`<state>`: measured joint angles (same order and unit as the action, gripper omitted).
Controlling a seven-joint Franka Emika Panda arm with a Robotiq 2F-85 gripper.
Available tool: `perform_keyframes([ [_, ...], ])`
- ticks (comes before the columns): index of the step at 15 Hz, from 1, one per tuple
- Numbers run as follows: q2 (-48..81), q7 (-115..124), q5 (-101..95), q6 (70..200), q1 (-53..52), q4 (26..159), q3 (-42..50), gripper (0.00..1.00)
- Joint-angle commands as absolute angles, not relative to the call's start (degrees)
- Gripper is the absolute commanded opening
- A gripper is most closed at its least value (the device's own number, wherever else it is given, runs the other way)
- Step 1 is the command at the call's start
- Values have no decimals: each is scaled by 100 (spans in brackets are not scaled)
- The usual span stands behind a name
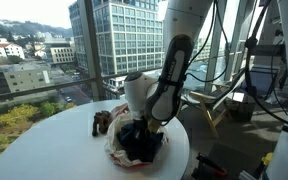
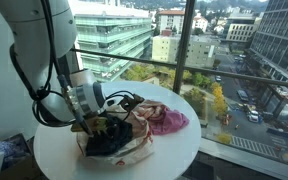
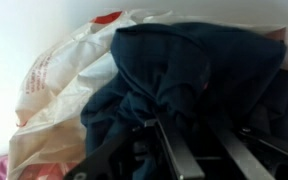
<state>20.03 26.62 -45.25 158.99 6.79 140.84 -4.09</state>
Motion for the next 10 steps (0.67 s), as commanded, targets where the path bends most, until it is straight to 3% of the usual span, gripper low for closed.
perform_keyframes([
  [1, 1605, 2820, -4700, 15945, 532, 13962, -423, 0],
  [10, 2169, 4337, -6586, 16281, 240, 13060, 110, 3],
])
